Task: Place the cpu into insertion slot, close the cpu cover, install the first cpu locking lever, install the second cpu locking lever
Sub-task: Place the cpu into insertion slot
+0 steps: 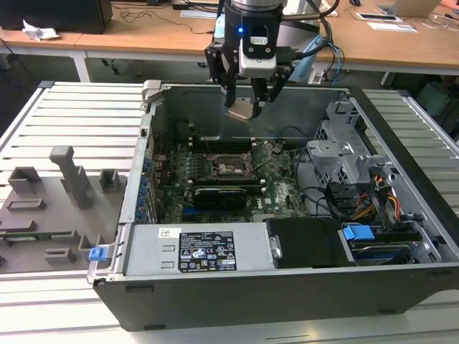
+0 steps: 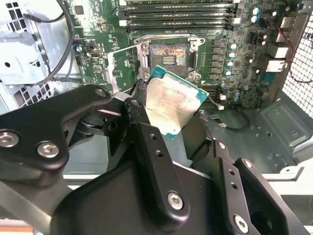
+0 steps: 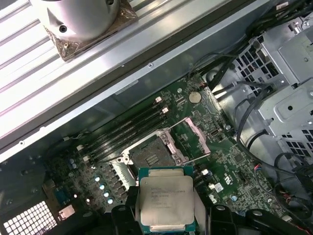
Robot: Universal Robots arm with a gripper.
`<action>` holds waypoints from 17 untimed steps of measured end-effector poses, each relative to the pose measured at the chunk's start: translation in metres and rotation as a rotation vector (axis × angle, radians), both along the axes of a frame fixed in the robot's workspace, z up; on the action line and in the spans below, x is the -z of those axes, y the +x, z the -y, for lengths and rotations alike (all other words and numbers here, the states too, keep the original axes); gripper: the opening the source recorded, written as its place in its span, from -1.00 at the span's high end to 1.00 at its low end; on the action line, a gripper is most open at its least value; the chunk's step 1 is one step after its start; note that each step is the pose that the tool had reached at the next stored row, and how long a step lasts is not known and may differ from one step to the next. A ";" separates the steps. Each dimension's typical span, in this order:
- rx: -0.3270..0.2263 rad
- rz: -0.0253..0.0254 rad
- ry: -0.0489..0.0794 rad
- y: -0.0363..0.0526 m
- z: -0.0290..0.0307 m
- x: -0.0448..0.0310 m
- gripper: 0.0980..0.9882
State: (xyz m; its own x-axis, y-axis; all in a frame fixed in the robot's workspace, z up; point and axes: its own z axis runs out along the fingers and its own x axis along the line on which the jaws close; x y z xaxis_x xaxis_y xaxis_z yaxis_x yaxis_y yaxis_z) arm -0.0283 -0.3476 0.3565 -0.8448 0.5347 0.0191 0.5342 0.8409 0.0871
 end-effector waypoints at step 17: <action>0.119 -0.0020 0.000 0.0001 -0.0004 0.0167 0.03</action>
